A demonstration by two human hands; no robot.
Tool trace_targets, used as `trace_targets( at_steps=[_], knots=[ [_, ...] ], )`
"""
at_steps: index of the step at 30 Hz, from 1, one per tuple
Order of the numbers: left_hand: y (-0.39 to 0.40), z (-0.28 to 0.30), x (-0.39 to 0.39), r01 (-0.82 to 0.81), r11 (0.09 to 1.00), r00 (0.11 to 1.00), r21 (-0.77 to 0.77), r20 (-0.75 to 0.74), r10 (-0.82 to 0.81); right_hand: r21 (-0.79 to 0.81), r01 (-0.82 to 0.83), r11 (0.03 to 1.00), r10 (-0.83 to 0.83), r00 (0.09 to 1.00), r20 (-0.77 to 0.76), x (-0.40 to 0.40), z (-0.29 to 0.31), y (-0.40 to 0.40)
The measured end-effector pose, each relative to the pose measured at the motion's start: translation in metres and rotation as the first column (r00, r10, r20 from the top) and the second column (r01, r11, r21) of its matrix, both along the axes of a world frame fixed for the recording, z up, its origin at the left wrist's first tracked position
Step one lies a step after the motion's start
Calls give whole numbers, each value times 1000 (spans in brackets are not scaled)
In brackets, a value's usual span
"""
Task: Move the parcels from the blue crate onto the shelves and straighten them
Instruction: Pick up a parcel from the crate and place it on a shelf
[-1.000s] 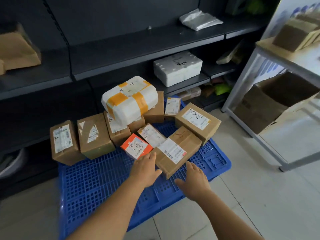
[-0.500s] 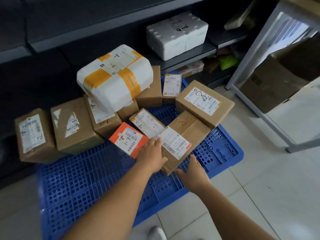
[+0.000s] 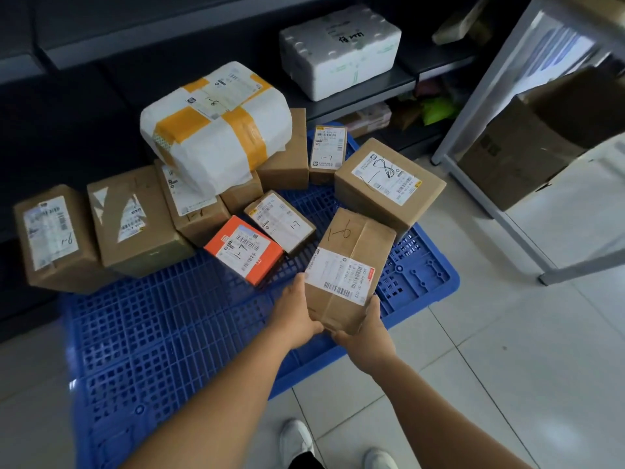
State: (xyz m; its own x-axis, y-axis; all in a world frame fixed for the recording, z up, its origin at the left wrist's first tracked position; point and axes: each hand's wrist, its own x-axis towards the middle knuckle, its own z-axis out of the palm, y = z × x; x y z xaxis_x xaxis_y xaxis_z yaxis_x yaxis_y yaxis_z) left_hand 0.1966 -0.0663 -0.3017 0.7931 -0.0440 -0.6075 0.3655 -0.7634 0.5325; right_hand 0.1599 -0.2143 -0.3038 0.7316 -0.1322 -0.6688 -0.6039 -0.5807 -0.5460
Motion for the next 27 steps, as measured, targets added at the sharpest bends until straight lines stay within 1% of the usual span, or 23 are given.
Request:
trace_targets(
  at_steps=[2, 7, 11, 14, 16, 20, 23, 27],
  knots=[
    [0, 3, -11, -57, 998, 998, -4, 36, 57, 5, -1, 1000, 1, 1000, 15, -7, -2, 1],
    [-7, 12, -42, -169, 985, 985, -33, 40, 171, 31, 38, 999, -40, 997, 70, -22, -3, -8],
    [-24, 21, -72, -281, 956, 959, -78, 11, 283, 29, 1, 1000, -3, 997, 82, -37, 4, -28],
    [-37, 33, -92, -334, 939, 941, -82, 24, 337, 22, -57, 998, 55, 995, 87, -48, 17, -44],
    [-46, 44, -105, -378, 918, 922, -117, 45, 386, 15, -102, 995, 100, 987, 122, -52, 31, -53],
    [-58, 76, -129, -463, 864, 859, -197, 142, 493, 23, -238, 971, 226, 945, 237, -55, 69, -66],
    [-61, 105, -147, -517, 824, 788, -230, 248, 564, 27, -341, 940, 313, 888, 337, -58, 103, -67],
    [-53, 144, -174, -580, 771, 676, -262, 374, 635, 40, -455, 890, 396, 813, 428, -67, 144, -53]
  ],
)
